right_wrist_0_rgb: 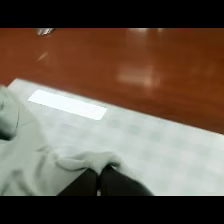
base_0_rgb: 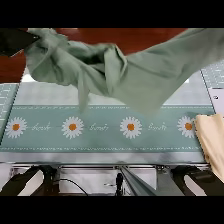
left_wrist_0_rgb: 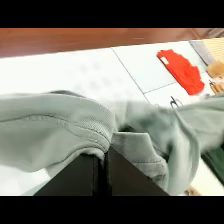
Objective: Fold the shirts.
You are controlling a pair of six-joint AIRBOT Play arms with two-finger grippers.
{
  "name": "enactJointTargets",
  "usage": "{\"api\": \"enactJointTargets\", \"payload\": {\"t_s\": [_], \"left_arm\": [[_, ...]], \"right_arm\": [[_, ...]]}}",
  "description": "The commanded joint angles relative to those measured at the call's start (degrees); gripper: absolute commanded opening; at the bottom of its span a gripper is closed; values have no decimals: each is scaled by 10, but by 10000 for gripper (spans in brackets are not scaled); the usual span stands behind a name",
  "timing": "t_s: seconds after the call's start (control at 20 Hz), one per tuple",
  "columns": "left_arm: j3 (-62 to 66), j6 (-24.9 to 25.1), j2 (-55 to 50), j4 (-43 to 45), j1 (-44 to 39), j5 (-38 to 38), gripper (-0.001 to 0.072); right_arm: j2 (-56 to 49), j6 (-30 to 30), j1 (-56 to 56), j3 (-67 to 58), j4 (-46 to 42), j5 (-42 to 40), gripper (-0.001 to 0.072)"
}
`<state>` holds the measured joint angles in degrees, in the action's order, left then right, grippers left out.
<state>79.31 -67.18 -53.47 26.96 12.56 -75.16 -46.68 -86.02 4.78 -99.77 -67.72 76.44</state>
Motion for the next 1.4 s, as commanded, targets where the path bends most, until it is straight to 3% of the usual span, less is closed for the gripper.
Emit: {"api": "enactJointTargets", "payload": {"t_s": [0.0, 0.1, 0.35, 0.45, 0.55, 0.75, 0.95, 1.0, 1.15, 1.35], "left_arm": [[10, -21, 40, 19, -4, -56, 36], [10, -57, 70, 112, -4, -83, 36], [-20, -175, 203, 492, -33, -92, 36], [-64, -210, 248, 585, -74, -92, 36], [-134, -226, 280, 618, -96, -94, 36], [-325, -246, 302, 541, -96, -67, 37], [-493, -236, 268, 379, -97, 123, 37], [-515, -211, 244, 333, -100, 165, 37], [-516, -133, 128, 245, -123, 253, 37], [-432, -128, -35, 235, -129, 330, 37]], "right_arm": [[46, -4, -1, -5, -4, 73, 15], [59, -16, -1, -4, -26, 131, 16], [118, -78, -1, -1, -180, 244, 16], [152, -103, -1, 33, -220, 270, 16], [186, -130, -1, 104, -227, 283, 16], [233, -166, -1, 334, -223, 227, 16], [197, -203, -1, 534, -227, 23, 16], [165, -217, -1, 557, -227, -40, 16], [25, -231, -7, 544, -222, -207, 17], [-195, -200, -89, 416, -108, -294, 17]]}}
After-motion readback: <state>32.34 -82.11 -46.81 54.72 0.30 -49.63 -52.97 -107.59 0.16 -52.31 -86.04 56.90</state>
